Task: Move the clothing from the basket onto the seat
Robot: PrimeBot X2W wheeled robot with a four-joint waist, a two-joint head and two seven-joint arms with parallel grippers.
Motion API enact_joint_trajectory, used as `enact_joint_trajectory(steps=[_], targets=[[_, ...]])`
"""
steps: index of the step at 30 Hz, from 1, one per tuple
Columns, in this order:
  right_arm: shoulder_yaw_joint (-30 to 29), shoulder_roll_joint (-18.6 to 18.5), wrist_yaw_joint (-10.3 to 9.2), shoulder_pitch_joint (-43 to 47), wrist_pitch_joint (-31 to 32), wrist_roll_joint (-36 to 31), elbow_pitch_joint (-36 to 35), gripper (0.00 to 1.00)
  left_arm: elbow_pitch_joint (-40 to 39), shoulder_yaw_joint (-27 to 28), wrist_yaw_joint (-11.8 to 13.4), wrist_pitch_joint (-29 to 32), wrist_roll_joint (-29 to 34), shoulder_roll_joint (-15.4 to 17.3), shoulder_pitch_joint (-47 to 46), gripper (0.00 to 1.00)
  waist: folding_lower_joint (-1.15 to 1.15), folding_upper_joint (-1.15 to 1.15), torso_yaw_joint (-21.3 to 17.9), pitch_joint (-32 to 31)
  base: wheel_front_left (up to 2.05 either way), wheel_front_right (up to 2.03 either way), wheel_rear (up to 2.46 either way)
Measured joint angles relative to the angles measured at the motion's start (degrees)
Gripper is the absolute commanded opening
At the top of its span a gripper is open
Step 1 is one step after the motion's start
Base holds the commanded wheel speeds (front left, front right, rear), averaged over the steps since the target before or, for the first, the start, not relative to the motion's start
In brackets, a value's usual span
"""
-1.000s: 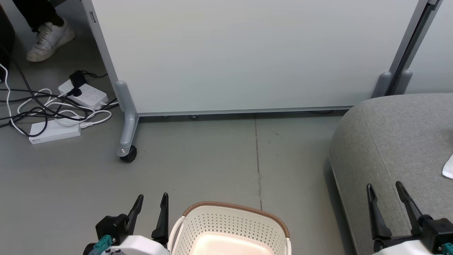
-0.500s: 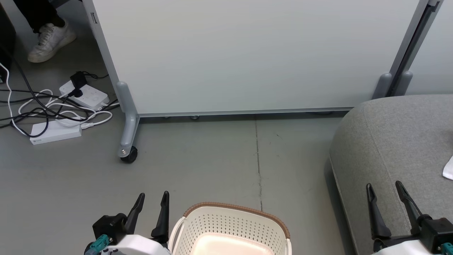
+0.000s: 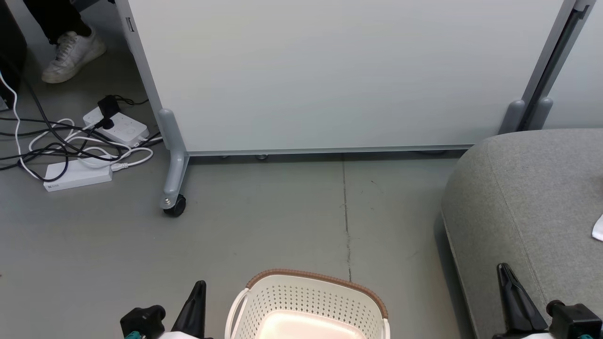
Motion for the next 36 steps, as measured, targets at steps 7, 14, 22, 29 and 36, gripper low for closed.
enact_joint_trajectory(steps=[7, 14, 22, 29, 36], targets=[[1.2, 0.0, 0.0, -1.0, 0.6, 8.4, 0.7, 0.0, -0.4, 3.3, -0.3, 3.4, -6.0, 0.0, -0.4, 0.0, 0.0, 0.0, -0.3, 0.2, 0.0, 0.0, 0.0], [2.3, 0.0, 0.0, -2.8, 1.2, 16.4, 1.5, 0.0, -1.0, 6.4, -0.9, 6.4, -11.5, 0.0, -1.1, 0.0, 0.0, 0.0, -0.6, 0.4, 0.0, 0.0, 0.0], [3.4, -0.1, 0.0, -4.4, 1.9, 24.7, 2.3, 0.0, -1.6, 9.6, -1.5, 9.5, -17.3, 0.1, -2.2, 0.0, 0.0, 0.0, -1.0, 0.7, 0.0, 0.0, 0.0], [4.2, -0.2, 0.0, -5.7, 2.4, 30.5, 2.8, 0.0, -2.2, 11.9, -1.8, 11.6, -21.3, 0.1, -3.3, 0.0, 0.0, 0.0, -1.3, 0.9, 0.0, 0.0, 0.0], [5.1, -0.2, -0.01, -7.1, 3.1, 36.8, 3.7, 0.0, -2.6, 14.3, -2.3, 14.0, -25.7, 0.1, -3.8, 0.0, 0.0, 0.0, -1.6, 1.1, 0.0, 0.0, 0.0]])
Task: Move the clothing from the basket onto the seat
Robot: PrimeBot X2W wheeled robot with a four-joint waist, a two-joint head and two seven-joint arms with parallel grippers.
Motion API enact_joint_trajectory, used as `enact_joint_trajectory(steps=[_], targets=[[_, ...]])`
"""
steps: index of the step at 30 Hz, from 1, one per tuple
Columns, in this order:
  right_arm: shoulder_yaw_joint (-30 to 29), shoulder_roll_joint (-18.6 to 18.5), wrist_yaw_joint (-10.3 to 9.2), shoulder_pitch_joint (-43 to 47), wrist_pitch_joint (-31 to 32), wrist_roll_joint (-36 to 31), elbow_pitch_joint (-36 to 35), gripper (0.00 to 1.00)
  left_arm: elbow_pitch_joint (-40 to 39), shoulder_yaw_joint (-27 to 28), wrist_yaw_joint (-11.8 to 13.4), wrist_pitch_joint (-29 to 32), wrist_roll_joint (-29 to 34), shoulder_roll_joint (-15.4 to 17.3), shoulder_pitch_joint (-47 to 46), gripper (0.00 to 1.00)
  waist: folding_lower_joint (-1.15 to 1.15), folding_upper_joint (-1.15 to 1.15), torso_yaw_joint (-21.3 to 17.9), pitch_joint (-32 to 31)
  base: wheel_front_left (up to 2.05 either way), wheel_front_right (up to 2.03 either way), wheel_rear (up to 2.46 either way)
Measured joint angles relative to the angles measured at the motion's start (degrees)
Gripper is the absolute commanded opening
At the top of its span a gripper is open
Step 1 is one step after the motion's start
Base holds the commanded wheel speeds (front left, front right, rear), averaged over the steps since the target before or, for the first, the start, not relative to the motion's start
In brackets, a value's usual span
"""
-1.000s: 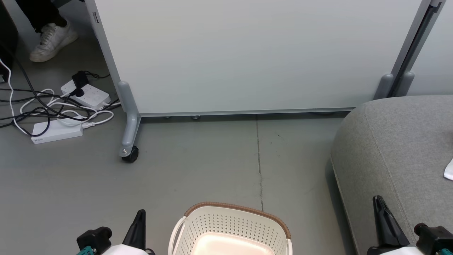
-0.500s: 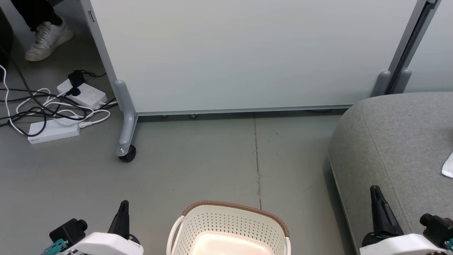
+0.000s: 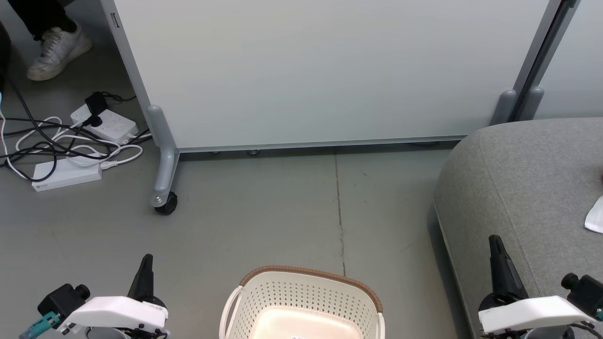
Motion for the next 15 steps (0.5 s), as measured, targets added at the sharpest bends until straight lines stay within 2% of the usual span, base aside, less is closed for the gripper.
enact_joint_trajectory(steps=[15], targets=[[1.6, -0.1, -0.01, -2.8, 1.0, 12.0, 0.9, 0.0, -1.0, 4.6, -1.0, 4.6, -8.5, 0.1, -1.8, 0.0, 0.0, 0.0, -0.7, 0.5, 0.0, 0.0, 0.0]])
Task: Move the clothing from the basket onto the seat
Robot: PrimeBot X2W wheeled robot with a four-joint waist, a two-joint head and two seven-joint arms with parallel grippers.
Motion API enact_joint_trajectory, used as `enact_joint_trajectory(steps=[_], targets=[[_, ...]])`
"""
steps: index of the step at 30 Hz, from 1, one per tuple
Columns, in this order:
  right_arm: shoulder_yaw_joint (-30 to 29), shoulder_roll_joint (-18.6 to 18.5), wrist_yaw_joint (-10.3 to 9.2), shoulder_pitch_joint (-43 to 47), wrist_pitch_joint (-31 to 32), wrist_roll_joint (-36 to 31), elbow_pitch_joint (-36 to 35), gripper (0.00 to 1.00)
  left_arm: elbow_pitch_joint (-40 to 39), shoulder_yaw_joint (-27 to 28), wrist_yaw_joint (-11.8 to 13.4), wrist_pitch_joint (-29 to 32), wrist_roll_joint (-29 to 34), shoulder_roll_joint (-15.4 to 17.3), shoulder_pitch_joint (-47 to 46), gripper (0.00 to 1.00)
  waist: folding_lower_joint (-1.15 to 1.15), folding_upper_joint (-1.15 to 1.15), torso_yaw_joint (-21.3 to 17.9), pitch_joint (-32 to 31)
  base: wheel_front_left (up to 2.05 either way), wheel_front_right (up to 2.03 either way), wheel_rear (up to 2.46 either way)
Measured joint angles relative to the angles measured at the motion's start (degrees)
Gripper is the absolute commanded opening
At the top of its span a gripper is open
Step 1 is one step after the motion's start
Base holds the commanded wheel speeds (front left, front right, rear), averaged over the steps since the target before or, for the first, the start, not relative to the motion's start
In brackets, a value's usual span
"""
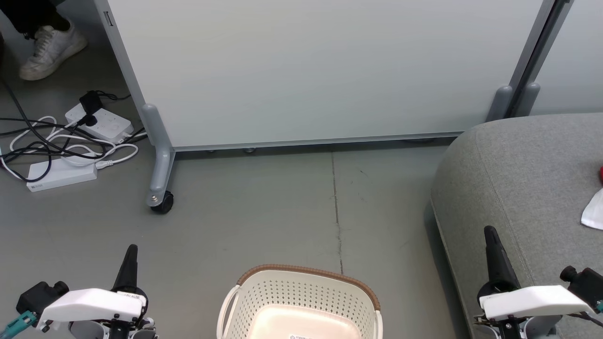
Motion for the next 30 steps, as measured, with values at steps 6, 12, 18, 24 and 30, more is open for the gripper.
enact_joint_trajectory(steps=[6, 12, 18, 24, 30], targets=[[0.5, 0.0, -0.01, -0.9, 0.5, 4.3, 0.6, 0.0, -0.3, 1.7, -0.2, 1.8, -3.0, 0.0, -0.3, 0.0, 0.0, 0.0, -0.3, 0.2, 0.0, 0.0, 0.0], [1.0, -0.1, -0.05, -1.5, 0.8, 8.4, 1.1, 0.0, -0.6, 3.3, -0.5, 3.3, -5.7, 0.1, -1.2, 0.0, 0.0, 0.0, -0.5, 0.4, 0.0, 0.0, 0.0], [1.7, -0.1, -0.05, -2.5, 1.1, 12.3, 1.4, 0.0, -0.9, 4.8, -0.8, 4.8, -8.5, 0.1, -1.3, 0.0, 0.0, 0.0, -0.8, 0.5, 0.0, 0.0, 0.0], [2.1, -0.2, -0.05, -3.5, 1.5, 15.9, 1.7, 0.0, -1.2, 6.3, -1.0, 6.1, -11.1, 0.2, -2.3, 0.0, 0.0, 0.0, -1.0, 0.7, 0.0, 0.0, 0.0], [2.5, -0.2, -0.05, -4.3, 1.8, 19.4, 2.0, 0.0, -1.5, 7.6, -1.4, 7.5, -13.7, 0.2, -2.5, 0.0, 0.0, 0.0, -1.3, 0.9, 0.0, 0.0, 0.0]])
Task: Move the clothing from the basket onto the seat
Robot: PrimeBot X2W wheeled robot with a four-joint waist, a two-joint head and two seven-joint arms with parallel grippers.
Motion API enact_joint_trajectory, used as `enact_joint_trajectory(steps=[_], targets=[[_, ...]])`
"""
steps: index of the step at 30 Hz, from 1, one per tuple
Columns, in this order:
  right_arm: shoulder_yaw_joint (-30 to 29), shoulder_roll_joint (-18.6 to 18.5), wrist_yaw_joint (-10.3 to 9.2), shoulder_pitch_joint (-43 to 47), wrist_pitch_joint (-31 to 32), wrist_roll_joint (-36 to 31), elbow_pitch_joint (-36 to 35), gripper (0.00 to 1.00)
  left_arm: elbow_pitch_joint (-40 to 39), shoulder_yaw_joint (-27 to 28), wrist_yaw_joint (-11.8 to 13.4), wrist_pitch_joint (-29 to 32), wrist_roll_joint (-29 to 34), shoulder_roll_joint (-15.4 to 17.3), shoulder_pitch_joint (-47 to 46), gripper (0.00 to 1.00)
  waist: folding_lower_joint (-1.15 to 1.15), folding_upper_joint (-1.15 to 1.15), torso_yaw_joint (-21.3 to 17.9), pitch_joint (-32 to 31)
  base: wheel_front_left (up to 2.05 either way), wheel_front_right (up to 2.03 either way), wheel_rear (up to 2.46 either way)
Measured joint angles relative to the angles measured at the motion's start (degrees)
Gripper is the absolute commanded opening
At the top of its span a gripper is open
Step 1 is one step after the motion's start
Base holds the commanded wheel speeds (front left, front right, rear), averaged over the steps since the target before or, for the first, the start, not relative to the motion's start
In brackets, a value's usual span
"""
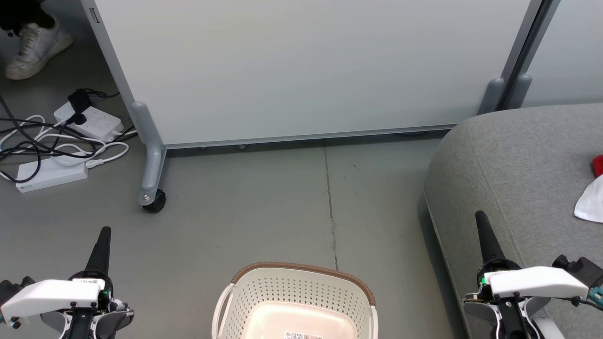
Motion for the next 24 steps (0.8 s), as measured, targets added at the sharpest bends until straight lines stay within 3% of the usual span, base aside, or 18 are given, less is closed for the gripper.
enact_joint_trajectory(steps=[24], targets=[[1.8, -0.2, 0.0, -2.8, 1.3, 13.3, 1.4, 0.0, -1.1, 5.1, -0.8, 5.1, -9.2, 0.2, -2.1, 0.0, 0.0, 0.0, -1.1, 0.8, 0.0, 0.0, 0.0]])
